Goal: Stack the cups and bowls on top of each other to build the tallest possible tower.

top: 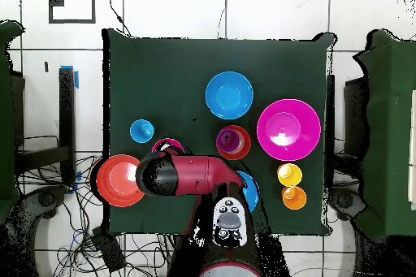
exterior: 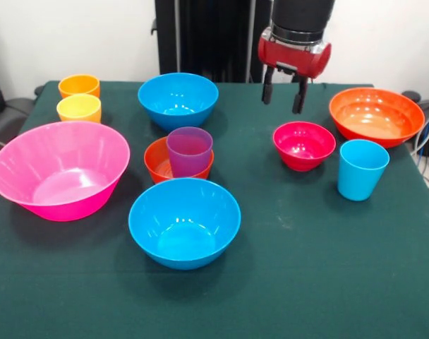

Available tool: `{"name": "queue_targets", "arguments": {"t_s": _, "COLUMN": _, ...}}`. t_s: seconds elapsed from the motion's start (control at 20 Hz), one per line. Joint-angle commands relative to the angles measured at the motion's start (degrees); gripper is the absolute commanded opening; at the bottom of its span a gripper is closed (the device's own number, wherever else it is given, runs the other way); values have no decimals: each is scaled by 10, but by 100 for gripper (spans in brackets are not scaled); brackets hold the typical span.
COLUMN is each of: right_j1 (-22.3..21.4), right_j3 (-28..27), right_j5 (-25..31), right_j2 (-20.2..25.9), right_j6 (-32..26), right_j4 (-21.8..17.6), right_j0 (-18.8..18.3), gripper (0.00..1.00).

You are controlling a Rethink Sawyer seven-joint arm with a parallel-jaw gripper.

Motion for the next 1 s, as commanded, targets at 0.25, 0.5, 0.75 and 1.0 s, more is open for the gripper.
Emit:
{"name": "queue_targets", "arguments": {"t_s": 0.25, "right_j1": 84, "right_j3": -33, "right_j5": -81, "right_j2": 83, "right_j6": 16, "right_j4": -21, "right_j0": -33, "gripper": 100}}
{"name": "queue_targets", "arguments": {"t_s": 0.5, "right_j1": 123, "right_j3": -50, "right_j5": -100, "right_j2": 67, "right_j6": 26, "right_j4": -19, "right_j0": -20, "gripper": 100}}
{"name": "queue_targets", "arguments": {"t_s": 0.75, "right_j1": 144, "right_j3": -51, "right_j5": -112, "right_j2": 66, "right_j6": 30, "right_j4": -14, "right_j0": -17, "gripper": 100}}
{"name": "queue_targets", "arguments": {"t_s": 1.0, "right_j1": 168, "right_j3": -56, "right_j5": -133, "right_j2": 79, "right_j6": 29, "right_j4": -14, "right_j0": -28, "gripper": 100}}
